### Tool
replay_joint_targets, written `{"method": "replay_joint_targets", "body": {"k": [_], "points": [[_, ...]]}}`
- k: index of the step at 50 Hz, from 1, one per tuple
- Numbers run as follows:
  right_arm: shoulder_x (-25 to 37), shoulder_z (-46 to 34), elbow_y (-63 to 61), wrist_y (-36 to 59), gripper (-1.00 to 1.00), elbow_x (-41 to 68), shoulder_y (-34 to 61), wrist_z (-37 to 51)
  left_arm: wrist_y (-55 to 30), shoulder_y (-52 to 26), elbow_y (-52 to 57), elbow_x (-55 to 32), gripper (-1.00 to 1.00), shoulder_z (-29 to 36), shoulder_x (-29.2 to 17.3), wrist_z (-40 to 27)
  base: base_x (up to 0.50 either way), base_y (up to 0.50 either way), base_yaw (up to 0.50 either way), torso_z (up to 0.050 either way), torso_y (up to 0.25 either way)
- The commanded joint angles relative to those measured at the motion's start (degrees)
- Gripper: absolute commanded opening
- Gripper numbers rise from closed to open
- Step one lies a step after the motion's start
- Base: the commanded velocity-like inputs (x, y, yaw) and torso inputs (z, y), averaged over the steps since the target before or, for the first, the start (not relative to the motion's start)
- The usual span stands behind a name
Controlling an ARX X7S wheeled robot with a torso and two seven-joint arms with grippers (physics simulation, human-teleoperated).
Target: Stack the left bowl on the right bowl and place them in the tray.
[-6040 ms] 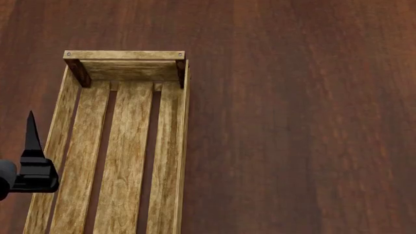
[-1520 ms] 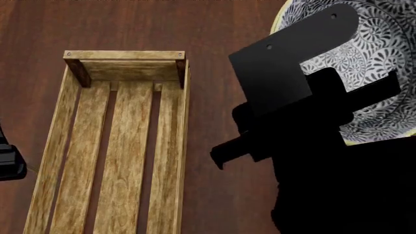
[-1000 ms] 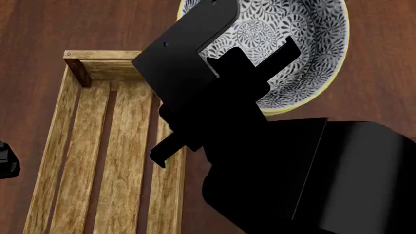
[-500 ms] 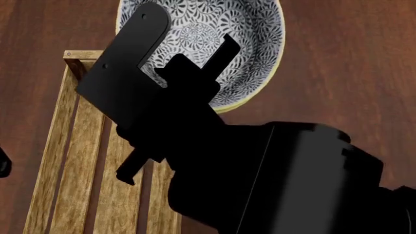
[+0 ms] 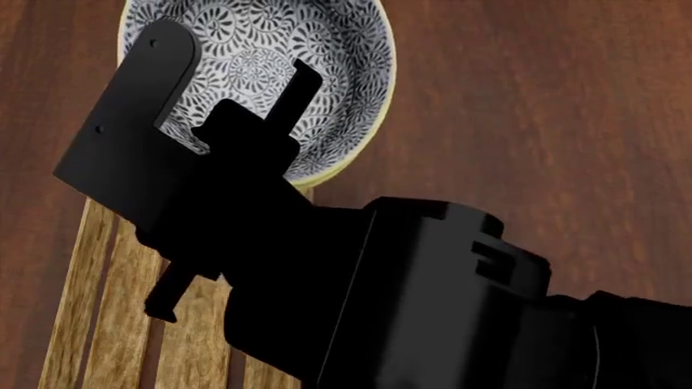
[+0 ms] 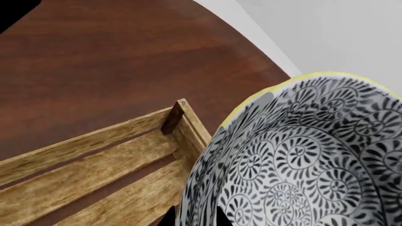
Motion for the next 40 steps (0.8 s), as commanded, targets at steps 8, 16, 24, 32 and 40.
{"method": "replay_joint_targets", "body": {"k": [8, 16, 24, 32, 40], "points": [[-5.11, -4.56, 9.26, -8.18, -1.0, -9.7, 0.5, -6.18, 0.53, 0.76, -0.57, -1.5, 1.0, -2.19, -0.2, 0.03, 0.0, 0.0, 0.0, 0.001, 0.001], [-7.71, -6.39, 14.52, -10.82, -1.0, -11.83, 0.66, -8.74, 0.77, 1.33, -0.73, -2.28, 1.0, -3.04, -0.47, 0.38, 0.0, 0.0, 0.0, 0.0, 0.001], [-9.75, -8.31, 19.33, -13.01, -1.0, -13.47, 0.21, -11.11, 0.65, 2.29, 0.18, -3.21, 1.0, -5.01, -0.91, -0.09, 0.0, 0.0, 0.0, 0.0, 0.0], [-11.64, -10.23, 23.61, -14.78, -1.0, -15.16, -0.15, -12.84, 0.33, 2.56, 0.66, -3.56, 1.0, -5.58, -1.11, -0.42, 0.0, 0.0, 0.0, 0.0, 0.001], [-13.53, -11.42, 28.49, -17.33, -1.0, -16.61, -0.51, -14.79, -0.3, 3.34, 1.71, -4.07, 1.0, -6.48, -1.75, -0.68, 0.0, 0.0, 0.0, 0.001, 0.001]]}}
